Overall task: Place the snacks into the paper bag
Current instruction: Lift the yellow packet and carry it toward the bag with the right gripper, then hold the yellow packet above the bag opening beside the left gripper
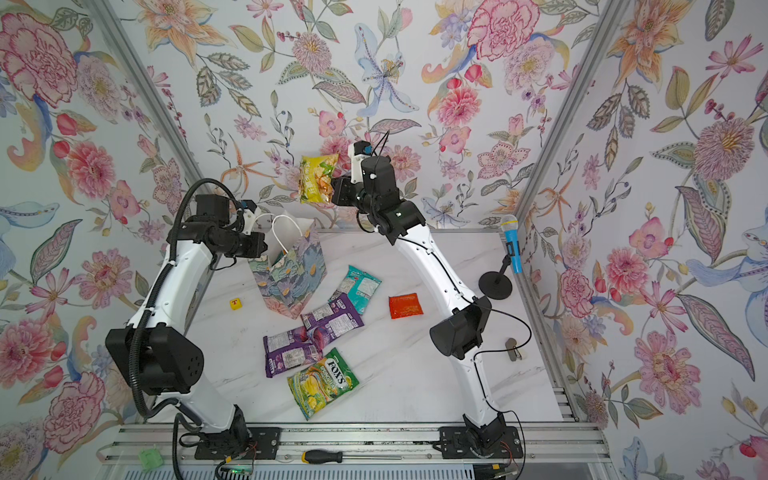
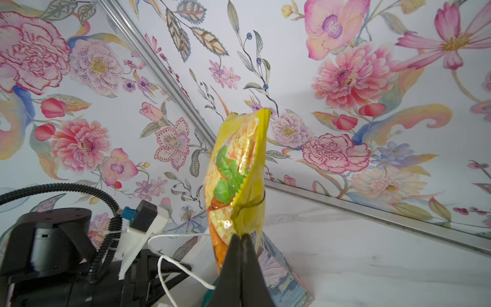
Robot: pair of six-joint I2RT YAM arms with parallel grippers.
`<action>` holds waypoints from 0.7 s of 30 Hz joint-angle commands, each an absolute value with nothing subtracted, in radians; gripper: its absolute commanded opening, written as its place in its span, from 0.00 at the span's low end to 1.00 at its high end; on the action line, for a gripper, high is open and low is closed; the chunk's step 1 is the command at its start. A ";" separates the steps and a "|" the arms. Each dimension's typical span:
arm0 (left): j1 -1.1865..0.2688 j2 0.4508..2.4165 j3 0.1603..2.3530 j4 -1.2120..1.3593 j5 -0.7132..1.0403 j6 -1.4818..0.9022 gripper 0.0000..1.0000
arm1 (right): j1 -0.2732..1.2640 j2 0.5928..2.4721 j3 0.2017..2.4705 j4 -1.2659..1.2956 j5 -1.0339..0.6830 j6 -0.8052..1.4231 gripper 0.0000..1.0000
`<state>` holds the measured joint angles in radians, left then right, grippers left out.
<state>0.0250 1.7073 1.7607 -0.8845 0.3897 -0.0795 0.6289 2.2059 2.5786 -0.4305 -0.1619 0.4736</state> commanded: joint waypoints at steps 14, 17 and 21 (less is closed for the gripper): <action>0.002 1.658 1.743 -0.864 0.426 -0.092 0.04 | 0.694 2.299 2.661 -0.282 -0.176 0.471 0.00; 0.002 1.661 1.743 -0.865 0.428 -0.092 0.04 | 0.712 2.299 2.661 -0.297 -0.182 0.467 0.00; 0.000 1.660 1.741 -0.864 0.427 -0.092 0.04 | 0.729 2.292 2.661 -0.339 -0.188 0.467 0.00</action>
<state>0.0128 1.6958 1.7531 -0.8803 0.3897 -0.0795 0.7261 2.2898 2.6320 -0.3302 -0.1757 0.4644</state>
